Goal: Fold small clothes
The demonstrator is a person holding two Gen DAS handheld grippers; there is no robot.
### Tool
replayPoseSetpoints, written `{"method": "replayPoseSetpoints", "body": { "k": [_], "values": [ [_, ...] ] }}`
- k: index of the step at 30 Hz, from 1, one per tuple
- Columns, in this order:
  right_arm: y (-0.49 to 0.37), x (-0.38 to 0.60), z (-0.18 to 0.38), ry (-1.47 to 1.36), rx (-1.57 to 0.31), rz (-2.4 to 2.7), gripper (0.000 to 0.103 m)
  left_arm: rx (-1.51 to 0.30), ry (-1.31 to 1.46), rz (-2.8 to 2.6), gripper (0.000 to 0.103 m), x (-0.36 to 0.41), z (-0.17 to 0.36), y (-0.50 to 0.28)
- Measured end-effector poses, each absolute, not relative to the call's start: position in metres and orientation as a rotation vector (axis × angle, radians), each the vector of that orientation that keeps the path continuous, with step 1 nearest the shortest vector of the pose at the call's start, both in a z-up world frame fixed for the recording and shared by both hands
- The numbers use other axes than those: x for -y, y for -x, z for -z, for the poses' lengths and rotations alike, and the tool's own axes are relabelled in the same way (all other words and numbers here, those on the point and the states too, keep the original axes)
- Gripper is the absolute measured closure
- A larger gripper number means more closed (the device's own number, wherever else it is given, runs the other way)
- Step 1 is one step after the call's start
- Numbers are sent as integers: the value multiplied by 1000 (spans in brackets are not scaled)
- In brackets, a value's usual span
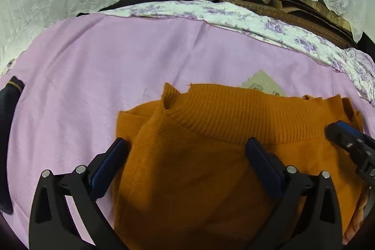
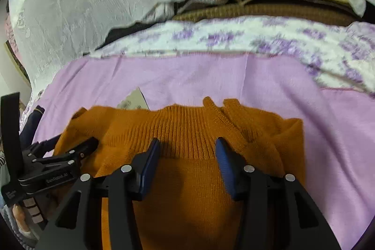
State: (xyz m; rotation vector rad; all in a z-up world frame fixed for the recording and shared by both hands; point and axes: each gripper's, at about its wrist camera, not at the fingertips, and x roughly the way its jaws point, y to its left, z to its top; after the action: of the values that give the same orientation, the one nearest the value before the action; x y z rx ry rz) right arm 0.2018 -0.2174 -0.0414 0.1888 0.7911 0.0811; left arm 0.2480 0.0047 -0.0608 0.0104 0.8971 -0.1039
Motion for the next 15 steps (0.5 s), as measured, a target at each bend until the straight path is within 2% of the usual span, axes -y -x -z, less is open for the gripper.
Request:
{"method": "replayPoseSetpoints", "body": {
  "k": [5,6,9,15],
  "values": [
    [-178,208,33,-181,-776,-131,50,-829,13,198,5,-10,42,-211],
    [-175,204,37,-164,-795,-134,45,-830,6,204,5,-8,42,-207],
    [-173,184,48,-12,-808,-94,40,-856,-81,164,4,6,58,-207],
    [-162,178,46,29,-753,-52,38,-838,-76,140,4,5,60,-203]
  ]
}}
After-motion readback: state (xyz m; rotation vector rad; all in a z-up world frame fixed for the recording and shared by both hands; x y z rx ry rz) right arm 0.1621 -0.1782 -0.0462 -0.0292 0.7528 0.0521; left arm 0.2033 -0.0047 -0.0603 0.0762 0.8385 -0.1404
